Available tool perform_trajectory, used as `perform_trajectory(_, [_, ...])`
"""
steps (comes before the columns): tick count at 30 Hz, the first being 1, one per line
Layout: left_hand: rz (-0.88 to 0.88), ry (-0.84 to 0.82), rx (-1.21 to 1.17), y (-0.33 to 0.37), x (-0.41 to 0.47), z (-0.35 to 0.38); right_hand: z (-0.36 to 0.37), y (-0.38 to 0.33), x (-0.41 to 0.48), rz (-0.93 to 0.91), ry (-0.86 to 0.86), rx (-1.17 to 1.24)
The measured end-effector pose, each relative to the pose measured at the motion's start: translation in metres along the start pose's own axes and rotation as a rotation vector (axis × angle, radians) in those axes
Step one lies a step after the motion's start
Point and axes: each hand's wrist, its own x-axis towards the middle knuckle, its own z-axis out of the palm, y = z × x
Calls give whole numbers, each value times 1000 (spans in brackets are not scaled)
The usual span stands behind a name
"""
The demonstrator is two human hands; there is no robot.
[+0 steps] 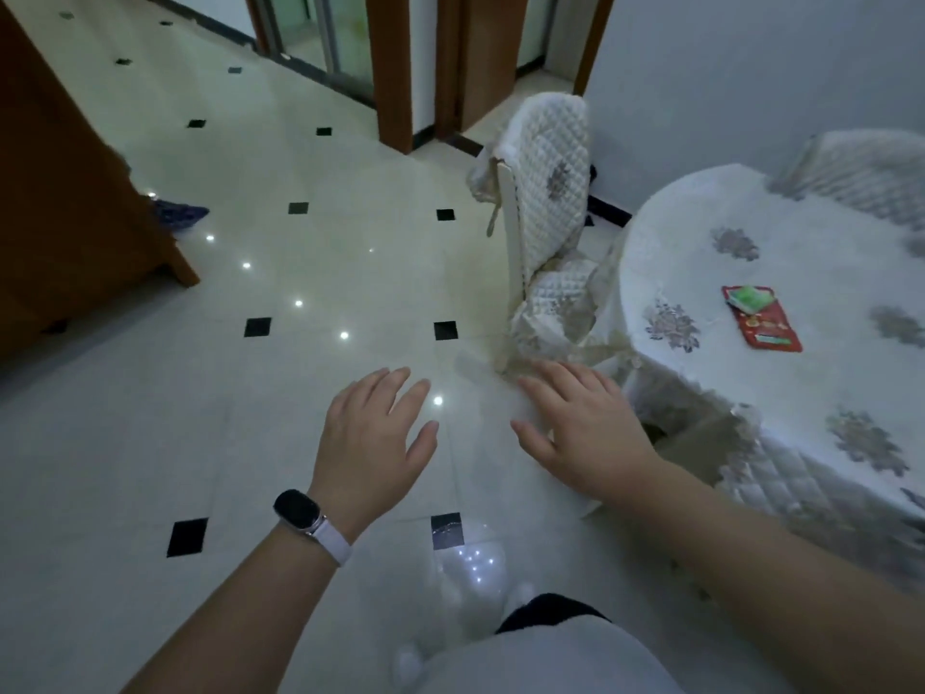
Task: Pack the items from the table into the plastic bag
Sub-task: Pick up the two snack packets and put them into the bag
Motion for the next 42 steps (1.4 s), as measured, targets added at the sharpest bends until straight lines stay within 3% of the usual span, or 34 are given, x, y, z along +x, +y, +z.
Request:
perform_trajectory(11, [269, -163, -48, 48, 169, 88, 32, 153, 60, 356, -11, 24])
perform_trajectory(21, [513, -182, -110, 145, 341, 160, 20, 299, 86, 595, 39, 26])
perform_trajectory(32, [827, -358, -251, 212, 450, 252, 41, 356, 64, 1035, -51, -12])
perform_trajectory(42, [1097, -473, -448, 248, 538, 339, 44, 383, 100, 1390, -178, -48])
